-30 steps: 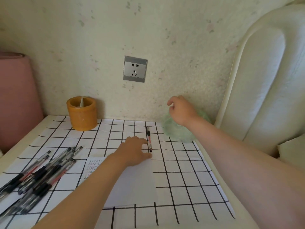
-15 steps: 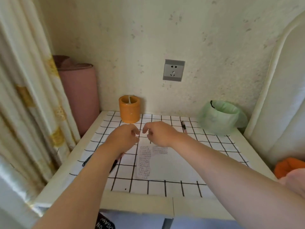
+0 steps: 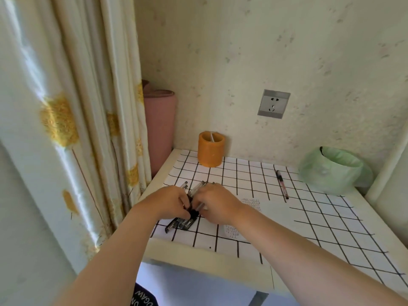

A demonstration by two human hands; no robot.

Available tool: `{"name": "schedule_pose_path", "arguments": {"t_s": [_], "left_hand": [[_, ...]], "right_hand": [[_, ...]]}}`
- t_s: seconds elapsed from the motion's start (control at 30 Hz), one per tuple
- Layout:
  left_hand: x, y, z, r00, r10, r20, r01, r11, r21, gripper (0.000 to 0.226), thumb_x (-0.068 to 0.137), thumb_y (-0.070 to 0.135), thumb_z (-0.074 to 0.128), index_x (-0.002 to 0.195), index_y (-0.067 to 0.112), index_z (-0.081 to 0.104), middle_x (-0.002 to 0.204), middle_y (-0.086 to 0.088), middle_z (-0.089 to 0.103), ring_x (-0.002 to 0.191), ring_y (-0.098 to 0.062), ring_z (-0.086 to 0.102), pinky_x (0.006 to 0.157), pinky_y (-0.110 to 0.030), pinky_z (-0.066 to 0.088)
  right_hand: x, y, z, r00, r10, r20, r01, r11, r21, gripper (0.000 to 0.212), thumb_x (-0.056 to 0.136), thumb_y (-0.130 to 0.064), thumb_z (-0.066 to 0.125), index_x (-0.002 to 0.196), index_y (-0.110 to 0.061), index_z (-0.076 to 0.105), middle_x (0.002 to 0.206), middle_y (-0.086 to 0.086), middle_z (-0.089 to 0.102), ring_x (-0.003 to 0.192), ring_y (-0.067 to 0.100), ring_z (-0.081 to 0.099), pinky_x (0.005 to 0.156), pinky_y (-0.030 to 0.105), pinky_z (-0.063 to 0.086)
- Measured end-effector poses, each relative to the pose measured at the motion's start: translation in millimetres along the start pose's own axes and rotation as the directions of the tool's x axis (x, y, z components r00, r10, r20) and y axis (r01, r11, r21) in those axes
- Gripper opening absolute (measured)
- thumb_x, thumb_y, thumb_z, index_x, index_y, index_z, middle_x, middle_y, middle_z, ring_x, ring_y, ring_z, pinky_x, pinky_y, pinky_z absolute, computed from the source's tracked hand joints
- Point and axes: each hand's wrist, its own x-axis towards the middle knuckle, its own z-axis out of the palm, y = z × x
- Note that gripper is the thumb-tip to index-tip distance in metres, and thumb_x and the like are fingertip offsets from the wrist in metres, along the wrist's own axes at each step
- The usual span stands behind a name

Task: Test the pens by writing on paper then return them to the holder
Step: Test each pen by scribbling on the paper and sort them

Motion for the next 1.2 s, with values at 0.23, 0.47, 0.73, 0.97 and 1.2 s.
{"name": "schedule_pose_path", "arguments": {"t_s": [0.23,0.47,0.73,0.97,1.2], "left_hand": [[2.9,10.0,3.3,0.998,0.001,0.069,-0.011,0.990,0.143,0.024,0.068,0.029,0.085,0.081,0.036,0.066,0.076,0.018,0.059,0.069,0.000,0.056,0.059,-0.019,0.041],[4.5,21.0,10.2,0.999,-0.029,0.040,0.015,0.950,0.312,0.023,0.072,0.030,0.080,0.095,0.025,0.078,0.097,0.006,0.074,0.092,-0.018,0.067,0.085,-0.034,0.056],[2.1,14.2,10.8,1.000,-0.002,0.009,0.000,0.957,0.289,0.021,0.071,0.035,0.082,0.091,0.034,0.074,0.088,0.014,0.066,0.085,-0.012,0.062,0.073,-0.024,0.049],[1.8,7.4,8.3,0.999,0.019,0.030,-0.025,0.974,0.223,0.023,0.070,0.031,0.081,0.089,0.037,0.069,0.077,0.018,0.057,0.073,-0.007,0.057,0.066,-0.023,0.047],[1.8,6.9,2.4,0.999,0.043,0.009,-0.043,0.998,0.039,0.010,0.079,0.035,0.077,0.073,0.036,0.069,0.077,0.019,0.064,0.071,0.001,0.058,0.059,-0.017,0.040]], "right_hand": [[-0.1,1.4,-1.7,0.995,-0.023,0.095,0.036,0.990,-0.133,0.020,0.091,-0.021,0.067,0.111,-0.020,0.069,0.113,0.001,0.063,0.112,0.022,0.054,0.101,0.038,0.037],[-0.6,3.4,1.4,0.994,-0.024,0.104,0.038,0.991,-0.131,0.023,0.093,-0.018,0.065,0.115,-0.020,0.066,0.115,0.003,0.060,0.112,0.024,0.054,0.098,0.039,0.040],[2.6,4.9,2.5,0.989,-0.028,0.145,0.047,0.991,-0.124,0.025,0.094,-0.013,0.061,0.118,-0.018,0.062,0.123,0.003,0.057,0.116,0.025,0.052,0.098,0.038,0.037],[3.6,7.8,2.8,0.992,-0.018,0.125,0.031,0.995,-0.099,0.023,0.093,-0.022,0.065,0.116,-0.014,0.063,0.119,0.006,0.055,0.115,0.025,0.050,0.102,0.042,0.040],[-8.6,16.3,-6.4,0.999,0.047,0.009,-0.048,0.991,0.123,0.015,0.092,-0.016,0.065,0.107,-0.016,0.066,0.109,0.002,0.063,0.101,0.022,0.060,0.087,0.039,0.050]]}}
